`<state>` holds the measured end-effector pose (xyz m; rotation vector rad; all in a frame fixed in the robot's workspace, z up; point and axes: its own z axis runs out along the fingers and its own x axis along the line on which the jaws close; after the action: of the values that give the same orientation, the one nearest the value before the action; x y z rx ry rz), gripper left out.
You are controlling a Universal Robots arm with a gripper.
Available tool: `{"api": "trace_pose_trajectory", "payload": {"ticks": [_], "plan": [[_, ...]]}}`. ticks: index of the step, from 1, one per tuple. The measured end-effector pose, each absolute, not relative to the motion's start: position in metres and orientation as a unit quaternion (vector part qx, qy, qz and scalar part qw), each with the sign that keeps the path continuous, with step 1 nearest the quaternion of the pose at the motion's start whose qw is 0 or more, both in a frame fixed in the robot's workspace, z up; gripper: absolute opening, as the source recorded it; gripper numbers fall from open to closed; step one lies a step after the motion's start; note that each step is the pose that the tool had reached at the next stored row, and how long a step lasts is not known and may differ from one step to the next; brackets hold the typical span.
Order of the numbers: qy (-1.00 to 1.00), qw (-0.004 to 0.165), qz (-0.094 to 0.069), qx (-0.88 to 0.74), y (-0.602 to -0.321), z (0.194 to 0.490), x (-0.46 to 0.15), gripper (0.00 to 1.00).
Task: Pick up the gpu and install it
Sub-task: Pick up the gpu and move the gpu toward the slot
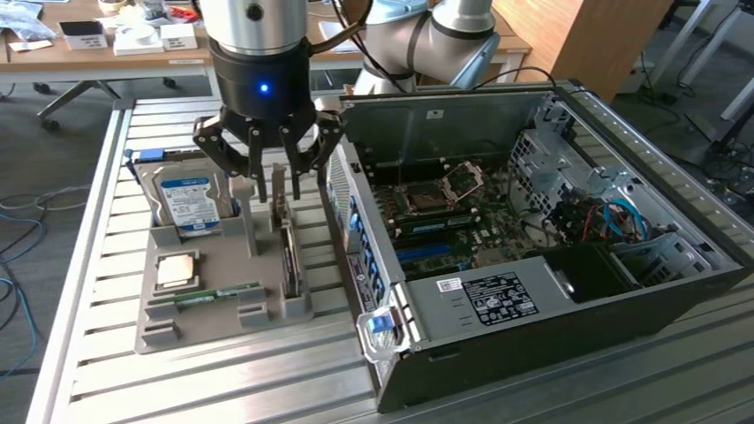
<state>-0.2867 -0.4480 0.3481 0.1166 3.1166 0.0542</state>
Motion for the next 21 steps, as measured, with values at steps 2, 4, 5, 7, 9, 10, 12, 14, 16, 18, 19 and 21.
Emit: {"api": "trace_pose_trajectory", "payload": {"ticks": [2, 4, 5, 7, 9, 10, 12, 14, 16, 18, 19, 21], "plan": [[0.999, 0.011, 0.017, 0.037, -0.448, 0.345, -0.287, 0.42], [0.999, 0.011, 0.017, 0.037, -0.448, 0.342, -0.287, 0.42], [0.999, 0.011, 0.017, 0.037, -0.448, 0.34, -0.287, 0.42], [0.999, 0.011, 0.017, 0.037, -0.448, 0.337, -0.287, 0.42], [0.999, 0.011, 0.017, 0.037, -0.448, 0.336, -0.287, 0.42], [0.999, 0.011, 0.017, 0.037, -0.448, 0.336, -0.287, 0.42], [0.999, 0.011, 0.017, 0.037, -0.448, 0.336, -0.287, 0.42], [0.999, 0.011, 0.018, 0.037, -0.448, 0.335, -0.287, 0.42], [0.999, 0.011, 0.017, 0.037, -0.448, 0.331, -0.287, 0.42], [0.999, 0.011, 0.017, 0.037, -0.448, 0.328, -0.287, 0.42], [0.999, 0.011, 0.017, 0.037, -0.448, 0.326, -0.287, 0.42], [0.999, 0.011, 0.017, 0.037, -0.448, 0.322, -0.287, 0.42]]}}
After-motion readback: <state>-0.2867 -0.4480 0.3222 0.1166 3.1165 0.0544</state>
